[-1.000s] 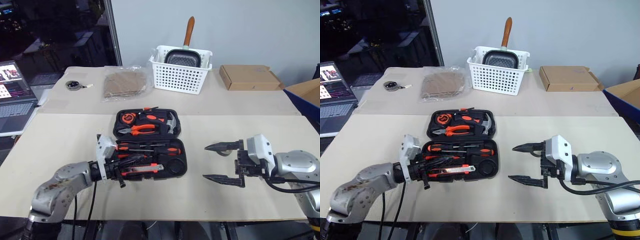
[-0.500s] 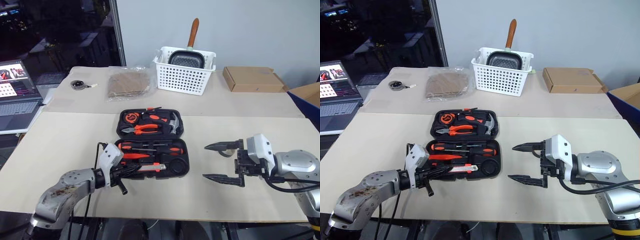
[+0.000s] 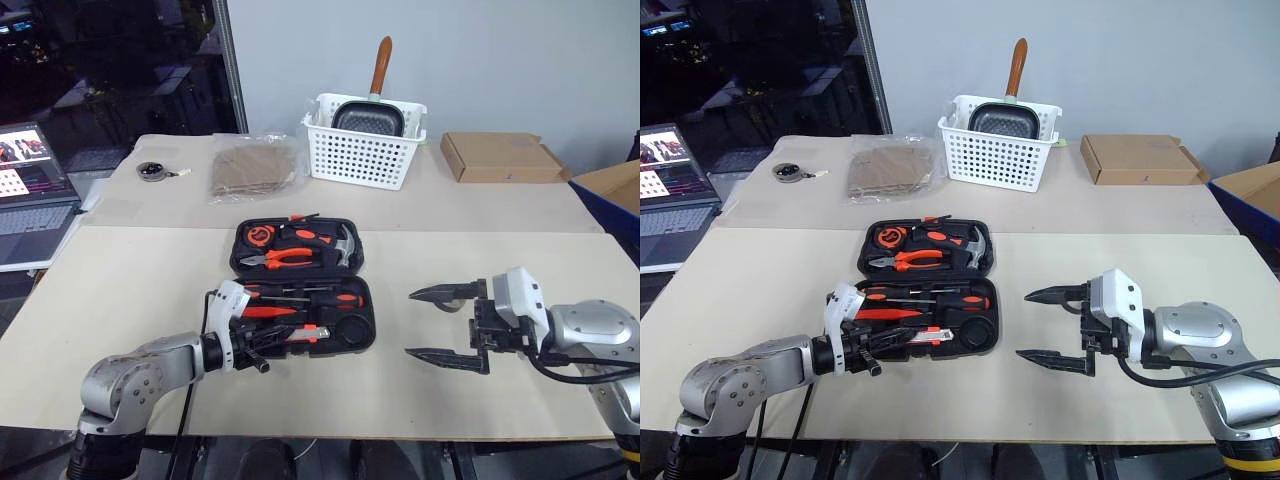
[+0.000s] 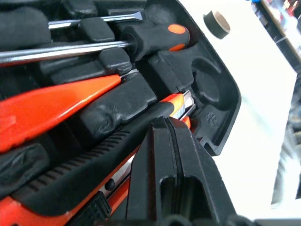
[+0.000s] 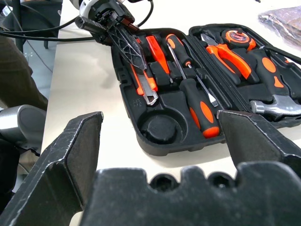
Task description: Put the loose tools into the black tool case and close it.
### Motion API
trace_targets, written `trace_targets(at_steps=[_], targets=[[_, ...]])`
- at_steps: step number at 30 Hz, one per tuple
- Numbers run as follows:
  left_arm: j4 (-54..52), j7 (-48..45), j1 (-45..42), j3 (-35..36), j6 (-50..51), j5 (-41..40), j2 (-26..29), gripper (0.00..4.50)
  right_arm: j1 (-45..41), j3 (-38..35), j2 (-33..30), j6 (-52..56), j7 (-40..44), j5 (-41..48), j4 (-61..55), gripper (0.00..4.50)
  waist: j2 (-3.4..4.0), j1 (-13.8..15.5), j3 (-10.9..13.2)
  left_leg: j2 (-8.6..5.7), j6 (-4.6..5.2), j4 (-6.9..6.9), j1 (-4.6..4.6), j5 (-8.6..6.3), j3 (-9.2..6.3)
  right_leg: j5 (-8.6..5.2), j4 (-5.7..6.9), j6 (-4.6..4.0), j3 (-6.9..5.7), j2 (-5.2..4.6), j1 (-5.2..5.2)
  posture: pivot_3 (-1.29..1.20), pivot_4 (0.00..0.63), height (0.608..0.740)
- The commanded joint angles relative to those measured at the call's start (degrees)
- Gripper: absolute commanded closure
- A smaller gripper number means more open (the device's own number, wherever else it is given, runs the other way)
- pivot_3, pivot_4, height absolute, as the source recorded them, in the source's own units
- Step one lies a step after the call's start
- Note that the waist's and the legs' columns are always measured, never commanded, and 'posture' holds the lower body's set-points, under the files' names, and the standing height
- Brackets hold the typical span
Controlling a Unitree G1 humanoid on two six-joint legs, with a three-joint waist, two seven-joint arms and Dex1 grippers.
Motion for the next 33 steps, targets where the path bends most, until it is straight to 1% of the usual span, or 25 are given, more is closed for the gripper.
trace_targets(at_steps=[1,4,6,7,9,11,15,17,19,22,26,32,33], targets=[[3.44,5.25,0.6,3.08,3.33,-0.23,-1.49,4.47,0.44,-0.92,-0.53,-0.01,-0.35,0.25,-1.79,0.0,0.07,-0.02,-0.05,0.0,0.0,0.0,0.01,0.01,-0.01,0.0,0.0,-0.01,0.0,0.0,0.01,0.0,0.15,0.74],[2.47,4.65,0.49,3.05,1.73,-0.8,-1.82,4.47,0.82,-0.87,-0.36,-0.05,-0.57,0.29,-2.15,0.0,0.1,-0.04,-0.07,0.0,-0.01,0.0,0.02,0.04,-0.03,0.01,0.02,-0.02,-0.01,0.0,0.03,0.0,0.15,0.74],[0.5,2.02,1.17,1.2,-3.77,1.77,-0.2,4.47,0.97,-0.85,-0.28,-0.08,-0.7,0.4,-2.36,0.0,0.1,-0.08,-0.07,0.01,-0.03,0.0,0.02,0.06,-0.04,0.03,0.01,-0.04,-0.01,0.02,0.02,0.0,0.15,0.74],[-0.66,0.85,1.52,1.38,-6.64,2.04,-0.47,4.47,1.0,-0.86,-0.22,-0.09,-0.77,0.51,-2.44,0.0,0.11,-0.11,-0.07,0.01,-0.03,0.0,0.01,0.06,-0.04,0.03,0.02,-0.05,0.0,0.02,0.0,0.0,0.15,0.74],[-0.83,1.33,1.56,2.6,-8.48,1.49,-1.2,4.47,1.05,-0.83,-0.21,-0.11,-0.85,0.63,-2.53,0.0,0.09,-0.07,-0.06,0.01,-0.05,0.0,-0.03,0.07,-0.04,0.04,0.02,-0.07,0.01,0.01,-0.06,0.0,0.15,0.74],[-0.28,0.75,1.95,1.38,-10.15,3.11,-0.14,4.47,0.99,-0.76,-0.17,-0.09,-0.93,0.68,-2.55,0.0,0.09,0.1,-0.05,0.01,-0.06,0.0,-0.11,0.08,-0.05,0.05,0.01,-0.09,-0.01,0.01,-0.13,0.0,0.15,0.74],[0.94,2.13,1.84,-0.48,-7.38,3.78,0.7,4.47,0.68,-0.5,0.02,0.04,-1.12,0.65,-2.58,0.0,0.09,0.12,-0.06,0.0,-0.04,-0.02,-0.21,0.07,-0.05,0.04,-0.06,-0.08,-0.01,0.01,-0.2,0.0,0.15,0.74],[2.11,3.69,1.56,-0.35,-3.83,2.75,0.42,4.47,0.57,-0.44,0.07,0.12,-1.23,0.66,-2.64,0.0,0.09,0.16,-0.06,-0.01,0.03,-0.02,-0.25,0.03,-0.03,0.02,-0.1,-0.03,-0.01,-0.02,-0.2,0.0,0.15,0.74],[2.05,3.43,1.57,-1.64,-3.33,3.39,1.32,4.47,0.61,-0.43,0.09,0.2,-1.38,0.68,-2.78,0.0,0.09,0.16,-0.06,-0.03,0.08,-0.02,-0.25,-0.01,-0.03,0.0,-0.11,0.0,-0.02,-0.05,-0.19,0.0,0.15,0.74],[1.53,2.84,2.08,-4.79,-3.86,5.81,3.5,4.47,0.85,-0.39,0.16,0.35,-1.7,0.67,-3.14,0.0,0.1,0.18,-0.06,-0.02,0.09,-0.02,-0.24,-0.02,-0.03,0.0,-0.11,0.0,-0.02,-0.05,-0.18,0.0,0.15,0.74],[1.3,2.07,2.86,-9.57,-7.3,10.14,6.6,4.47,0.93,-0.09,0.26,0.48,-2.28,0.6,-3.48,0.0,0.17,0.07,-0.11,-0.02,0.09,-0.03,-0.15,-0.02,-0.01,0.0,-0.11,0.0,0.02,-0.06,-0.12,0.0,0.15,0.74],[1.46,2.32,2.45,-13.73,-10.49,14.41,7.8,4.47,0.52,0.47,0.29,0.74,-2.92,0.49,-3.64,0.0,0.31,0.23,-0.26,-0.02,0.08,-0.03,-0.1,-0.02,0.01,-0.01,-0.11,0.0,0.03,-0.09,-0.07,0.0,0.15,0.74],[1.09,1.91,2.65,-13.91,-12.29,15.13,7.74,4.47,0.58,0.49,0.3,0.77,-3.06,0.46,-3.78,0.0,0.31,0.29,-0.27,-0.02,0.09,-0.03,-0.1,-0.02,0.0,0.0,-0.11,0.0,0.03,-0.09,-0.06,0.0,0.15,0.74]])
